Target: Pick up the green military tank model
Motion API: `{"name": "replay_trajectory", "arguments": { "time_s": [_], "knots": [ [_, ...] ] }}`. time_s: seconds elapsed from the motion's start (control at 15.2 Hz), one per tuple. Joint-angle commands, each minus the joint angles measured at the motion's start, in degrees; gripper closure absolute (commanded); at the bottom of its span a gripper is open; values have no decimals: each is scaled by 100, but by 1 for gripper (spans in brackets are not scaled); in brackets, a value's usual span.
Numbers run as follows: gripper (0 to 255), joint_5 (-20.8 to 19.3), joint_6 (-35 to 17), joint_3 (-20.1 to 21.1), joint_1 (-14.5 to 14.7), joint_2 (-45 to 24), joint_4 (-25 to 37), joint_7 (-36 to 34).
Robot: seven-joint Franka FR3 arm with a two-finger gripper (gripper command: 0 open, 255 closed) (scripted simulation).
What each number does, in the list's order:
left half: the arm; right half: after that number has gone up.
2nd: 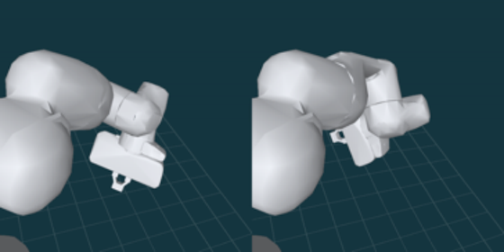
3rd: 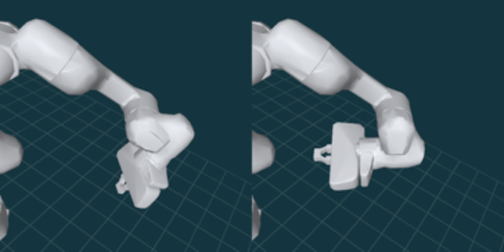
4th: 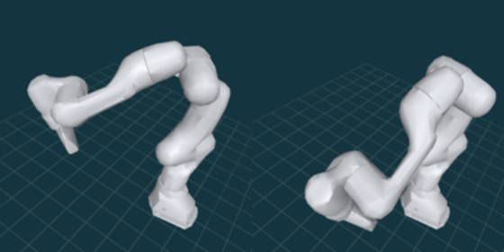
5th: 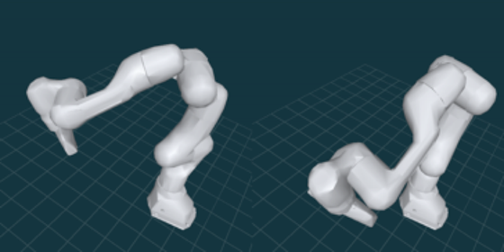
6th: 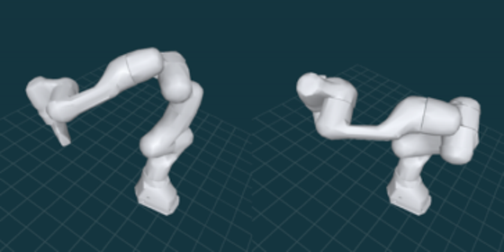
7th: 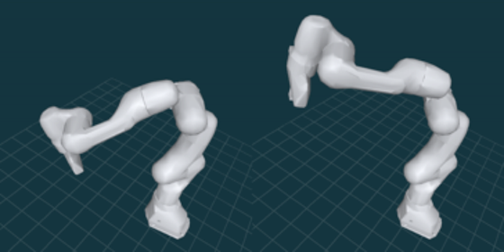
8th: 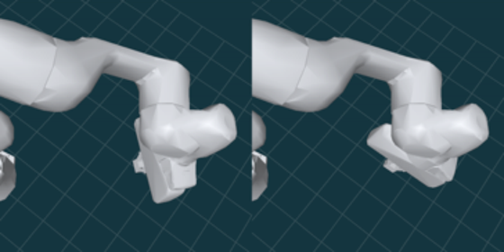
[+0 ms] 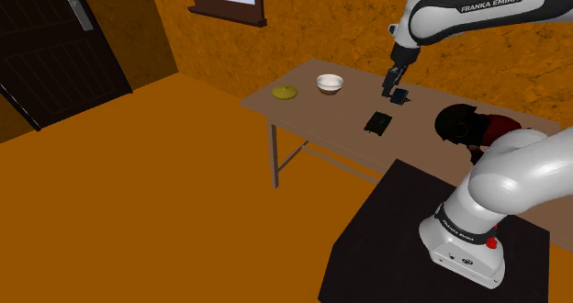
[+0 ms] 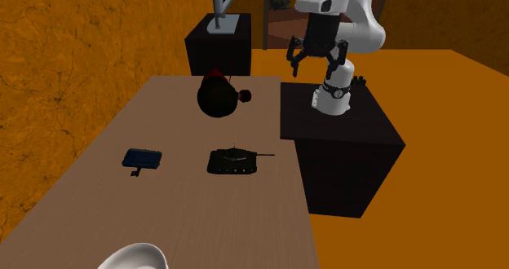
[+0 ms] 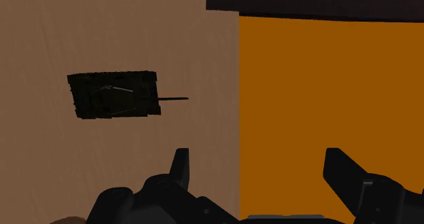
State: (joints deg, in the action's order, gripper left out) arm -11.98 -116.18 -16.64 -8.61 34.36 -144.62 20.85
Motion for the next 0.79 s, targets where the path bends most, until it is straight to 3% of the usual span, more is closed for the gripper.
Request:
{"name": "replay_trajectory", "arguments": {
  "time_s": [0.0,0.4,0.73],
  "knots": [
    [0,-34,-366,-217,-53,-274,-34,134],
    [0,129,-1408,-933,-78,-1363,138,689],
    [0,745,-2172,-1531,33,-2450,483,1417]
  ]
}}
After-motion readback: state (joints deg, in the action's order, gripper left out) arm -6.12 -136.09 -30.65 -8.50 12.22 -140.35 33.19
